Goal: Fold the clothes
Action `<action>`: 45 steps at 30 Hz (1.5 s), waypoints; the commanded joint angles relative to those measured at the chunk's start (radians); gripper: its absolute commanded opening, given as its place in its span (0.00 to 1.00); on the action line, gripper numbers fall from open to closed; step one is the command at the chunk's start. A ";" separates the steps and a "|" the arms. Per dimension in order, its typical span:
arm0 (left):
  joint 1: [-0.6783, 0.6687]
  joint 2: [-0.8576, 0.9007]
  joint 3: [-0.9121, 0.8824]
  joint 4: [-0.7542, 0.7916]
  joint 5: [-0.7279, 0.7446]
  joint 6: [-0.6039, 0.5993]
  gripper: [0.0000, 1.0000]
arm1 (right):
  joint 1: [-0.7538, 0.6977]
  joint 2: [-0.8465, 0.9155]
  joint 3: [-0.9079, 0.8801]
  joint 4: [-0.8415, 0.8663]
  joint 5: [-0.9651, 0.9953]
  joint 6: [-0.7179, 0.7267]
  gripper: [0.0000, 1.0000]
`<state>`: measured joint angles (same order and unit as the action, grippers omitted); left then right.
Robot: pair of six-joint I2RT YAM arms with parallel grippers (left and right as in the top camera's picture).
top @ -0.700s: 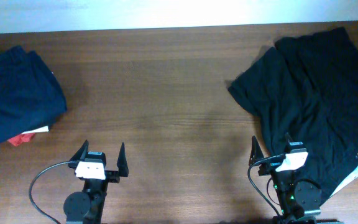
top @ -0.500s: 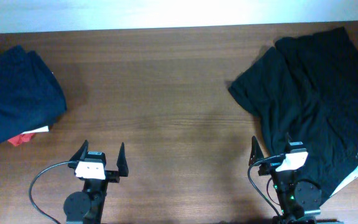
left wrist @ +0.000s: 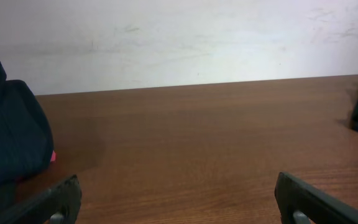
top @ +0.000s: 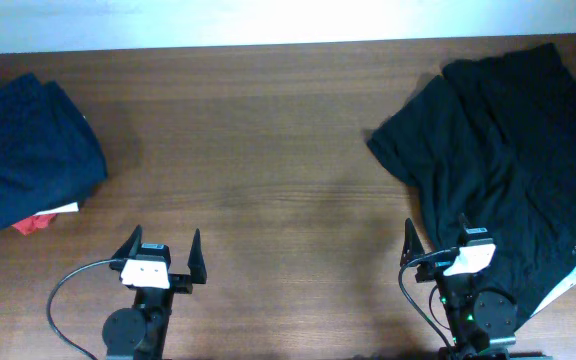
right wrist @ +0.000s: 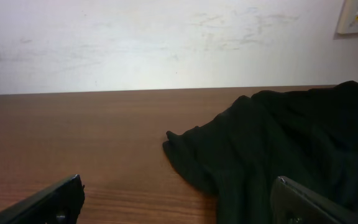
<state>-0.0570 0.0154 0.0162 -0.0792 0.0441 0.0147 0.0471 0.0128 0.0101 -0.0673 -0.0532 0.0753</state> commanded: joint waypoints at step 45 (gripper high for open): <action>-0.004 0.781 0.645 -0.483 0.048 -0.097 0.99 | -0.002 1.757 0.942 -0.585 0.254 0.281 0.04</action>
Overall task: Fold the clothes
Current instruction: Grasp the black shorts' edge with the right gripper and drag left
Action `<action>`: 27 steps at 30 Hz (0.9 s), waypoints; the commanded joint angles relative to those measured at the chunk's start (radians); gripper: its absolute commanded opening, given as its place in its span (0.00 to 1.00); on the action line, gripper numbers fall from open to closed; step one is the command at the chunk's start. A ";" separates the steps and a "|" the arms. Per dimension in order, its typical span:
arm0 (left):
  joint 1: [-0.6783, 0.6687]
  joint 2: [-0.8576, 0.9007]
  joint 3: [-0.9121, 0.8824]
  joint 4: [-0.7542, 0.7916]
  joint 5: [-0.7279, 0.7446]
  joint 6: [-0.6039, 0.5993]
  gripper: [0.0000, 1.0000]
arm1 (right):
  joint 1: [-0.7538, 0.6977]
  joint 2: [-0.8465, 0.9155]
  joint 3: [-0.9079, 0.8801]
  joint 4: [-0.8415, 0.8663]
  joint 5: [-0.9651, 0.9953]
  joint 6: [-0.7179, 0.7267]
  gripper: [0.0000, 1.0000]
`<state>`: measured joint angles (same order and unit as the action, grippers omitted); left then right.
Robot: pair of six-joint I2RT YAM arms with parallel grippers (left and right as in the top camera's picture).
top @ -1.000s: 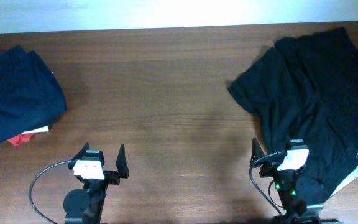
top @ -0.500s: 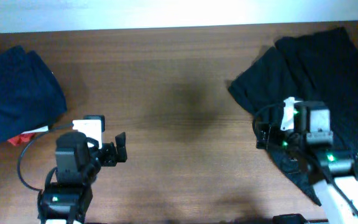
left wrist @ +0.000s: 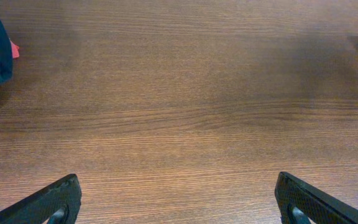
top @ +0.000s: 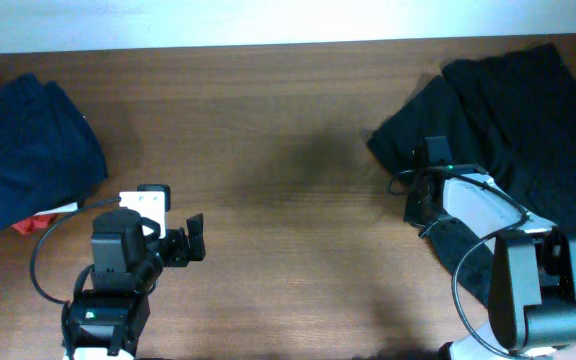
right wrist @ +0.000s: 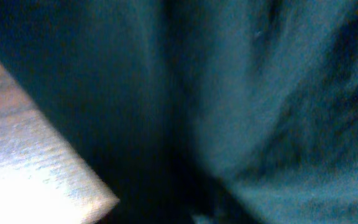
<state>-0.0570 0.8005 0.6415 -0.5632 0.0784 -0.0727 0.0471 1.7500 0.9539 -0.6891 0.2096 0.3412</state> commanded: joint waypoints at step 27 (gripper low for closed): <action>-0.145 0.414 0.020 0.383 0.330 -0.114 0.99 | -0.158 -0.359 0.206 -0.409 -0.134 0.033 0.99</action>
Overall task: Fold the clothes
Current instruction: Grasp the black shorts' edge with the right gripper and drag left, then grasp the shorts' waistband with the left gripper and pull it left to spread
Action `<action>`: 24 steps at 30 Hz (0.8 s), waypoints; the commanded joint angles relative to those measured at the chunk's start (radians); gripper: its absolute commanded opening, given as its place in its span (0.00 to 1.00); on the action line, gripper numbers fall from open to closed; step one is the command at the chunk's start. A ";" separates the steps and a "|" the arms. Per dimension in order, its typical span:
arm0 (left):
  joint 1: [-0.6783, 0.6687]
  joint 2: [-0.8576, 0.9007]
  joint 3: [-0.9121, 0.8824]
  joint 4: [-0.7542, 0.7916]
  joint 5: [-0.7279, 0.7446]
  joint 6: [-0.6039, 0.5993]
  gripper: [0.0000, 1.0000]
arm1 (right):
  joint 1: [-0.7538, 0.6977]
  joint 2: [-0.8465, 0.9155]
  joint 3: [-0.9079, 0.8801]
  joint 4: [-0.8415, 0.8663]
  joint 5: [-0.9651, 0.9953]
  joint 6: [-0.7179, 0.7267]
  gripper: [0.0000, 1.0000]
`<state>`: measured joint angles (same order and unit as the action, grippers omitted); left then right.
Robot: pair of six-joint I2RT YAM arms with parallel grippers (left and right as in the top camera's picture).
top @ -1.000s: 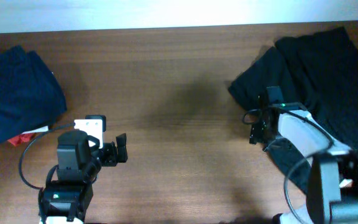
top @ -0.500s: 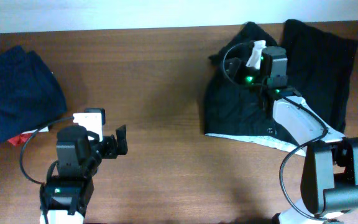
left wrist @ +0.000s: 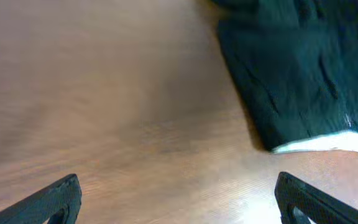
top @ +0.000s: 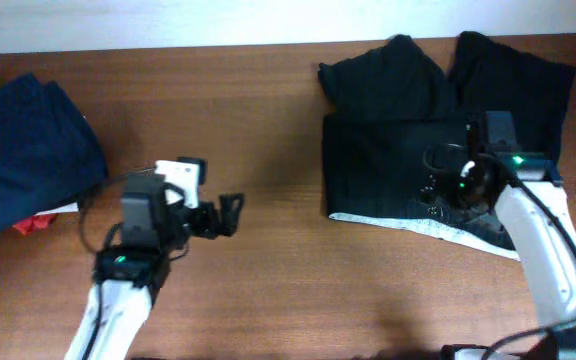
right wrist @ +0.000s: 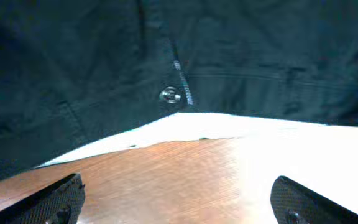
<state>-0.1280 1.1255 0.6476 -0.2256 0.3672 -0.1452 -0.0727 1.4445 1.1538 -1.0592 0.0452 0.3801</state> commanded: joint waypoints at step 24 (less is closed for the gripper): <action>-0.517 0.888 0.198 0.686 0.048 -0.625 0.01 | -0.127 -0.085 0.006 -0.175 0.016 -0.010 0.99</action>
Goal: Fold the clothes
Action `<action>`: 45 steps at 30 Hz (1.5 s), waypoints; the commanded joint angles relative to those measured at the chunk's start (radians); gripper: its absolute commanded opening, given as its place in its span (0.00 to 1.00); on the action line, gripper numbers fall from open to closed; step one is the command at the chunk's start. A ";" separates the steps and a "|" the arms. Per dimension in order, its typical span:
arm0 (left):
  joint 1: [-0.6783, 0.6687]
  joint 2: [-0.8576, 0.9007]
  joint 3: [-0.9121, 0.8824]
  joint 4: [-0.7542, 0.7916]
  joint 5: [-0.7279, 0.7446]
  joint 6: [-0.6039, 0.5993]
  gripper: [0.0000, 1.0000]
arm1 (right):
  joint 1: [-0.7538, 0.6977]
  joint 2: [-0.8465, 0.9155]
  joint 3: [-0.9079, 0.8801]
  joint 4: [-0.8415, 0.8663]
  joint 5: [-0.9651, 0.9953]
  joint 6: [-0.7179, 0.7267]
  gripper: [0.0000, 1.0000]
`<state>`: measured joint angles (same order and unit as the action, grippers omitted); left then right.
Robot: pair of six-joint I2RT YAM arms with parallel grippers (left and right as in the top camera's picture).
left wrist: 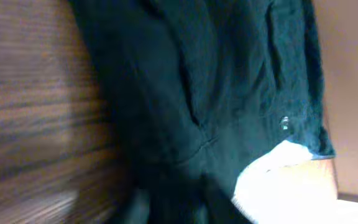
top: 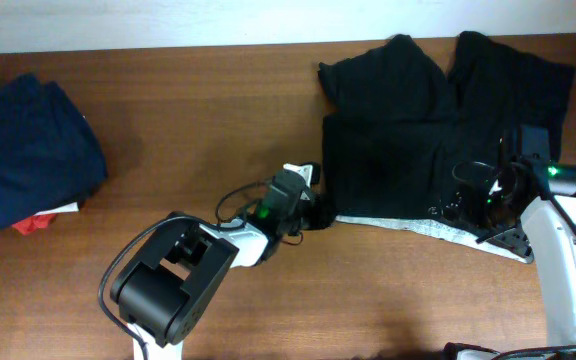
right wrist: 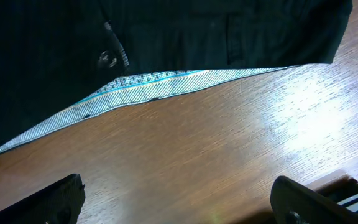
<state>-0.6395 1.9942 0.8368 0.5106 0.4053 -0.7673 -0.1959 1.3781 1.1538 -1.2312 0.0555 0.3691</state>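
A black garment [top: 408, 130] lies spread at the right back of the table, its white-and-teal waistband lining [top: 408, 225] turned toward the front. My left gripper [top: 313, 212] sits at the garment's front left corner. The left wrist view is blurred, but the jaws [left wrist: 173, 208] stand together with black cloth [left wrist: 197, 74] in them. My right gripper [top: 483, 210] hovers open over the waistband's right part. In the right wrist view its fingers [right wrist: 61, 199] are wide apart over bare wood, just in front of the lining [right wrist: 166, 84] and a metal button [right wrist: 107, 59].
A dark blue pile of clothes [top: 23, 150] lies at the far left, with a red piece [top: 33, 225] and a white tag beneath its front edge. Brown wooden table [top: 198, 110] stretches between the pile and the garment. A white wall bounds the back.
My left gripper was open over bare wood left of the garment; now it is at the garment's front left corner with its jaws together on the cloth. The right gripper shifted slightly toward the front.
Both arms were parked at the front edge with the black garment crumpled at the far right. Then the right gripper was down on its left part. Later the garment lay spread nearer the middle, waistband forward, both grippers open. Now the left gripper holds its corner.
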 commanded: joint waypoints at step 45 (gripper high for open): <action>0.766 -0.288 0.281 -1.010 -0.087 0.359 0.93 | -0.001 0.011 0.006 -0.004 -0.125 -0.051 0.99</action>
<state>0.1200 1.7058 1.0523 -0.4061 0.3386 -0.4450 -0.1959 1.3849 1.1538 -1.2304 0.0185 0.3580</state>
